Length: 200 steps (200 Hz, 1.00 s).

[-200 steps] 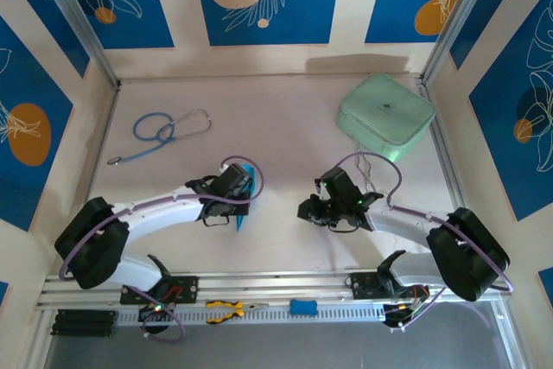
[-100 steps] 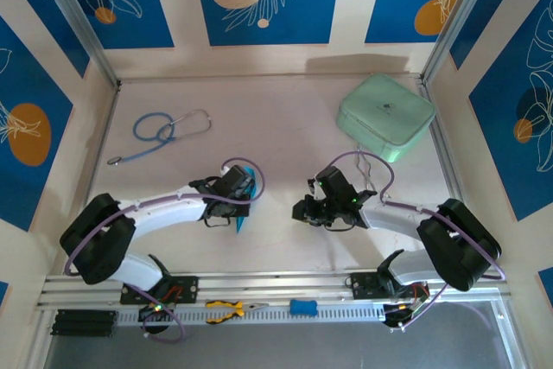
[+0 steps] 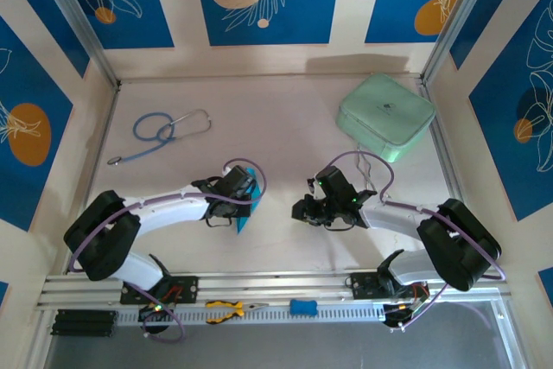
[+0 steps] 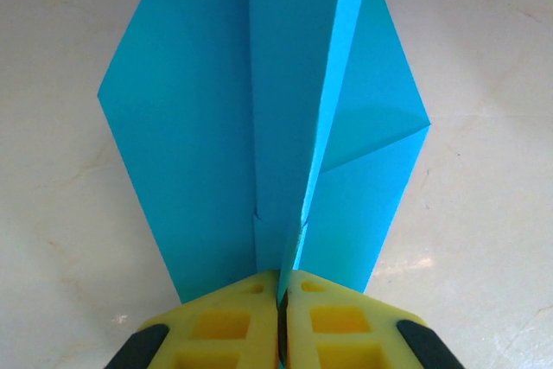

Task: Fold a paper plane with a square sheet of paper (pick it up from the middle)
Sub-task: Turn over a paper plane at the center of the table, then move the paper plane to the center of the table.

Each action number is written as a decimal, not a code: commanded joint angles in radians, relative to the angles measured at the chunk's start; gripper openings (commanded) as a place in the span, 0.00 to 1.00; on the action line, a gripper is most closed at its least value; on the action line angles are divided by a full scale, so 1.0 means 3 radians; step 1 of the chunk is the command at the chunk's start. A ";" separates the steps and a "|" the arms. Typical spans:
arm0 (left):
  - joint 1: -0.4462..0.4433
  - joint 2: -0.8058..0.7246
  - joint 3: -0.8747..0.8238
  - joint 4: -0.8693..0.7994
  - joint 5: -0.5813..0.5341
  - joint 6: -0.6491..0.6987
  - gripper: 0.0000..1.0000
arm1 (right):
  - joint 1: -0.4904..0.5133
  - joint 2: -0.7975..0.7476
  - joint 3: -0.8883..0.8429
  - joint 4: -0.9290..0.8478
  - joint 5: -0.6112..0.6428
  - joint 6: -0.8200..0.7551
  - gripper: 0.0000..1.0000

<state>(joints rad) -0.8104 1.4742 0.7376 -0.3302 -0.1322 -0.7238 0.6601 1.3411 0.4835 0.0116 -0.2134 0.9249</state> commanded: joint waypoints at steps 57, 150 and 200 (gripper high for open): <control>-0.0034 0.0003 -0.0025 -0.0108 -0.0011 0.0043 0.15 | 0.0008 0.0073 0.0076 -0.0011 -0.0084 -0.0036 0.21; -0.0031 0.0053 -0.0010 -0.0147 -0.0076 0.0081 0.18 | 0.0008 0.0109 0.0086 0.0002 -0.0099 -0.0035 0.21; -0.0034 0.0069 -0.0020 -0.0108 -0.0061 0.0097 0.20 | 0.0010 0.0139 0.0099 0.0014 -0.0115 -0.0035 0.21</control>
<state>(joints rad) -0.8104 1.4769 0.7376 -0.3424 -0.1364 -0.7143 0.6601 1.3670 0.4900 0.0147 -0.2176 0.9249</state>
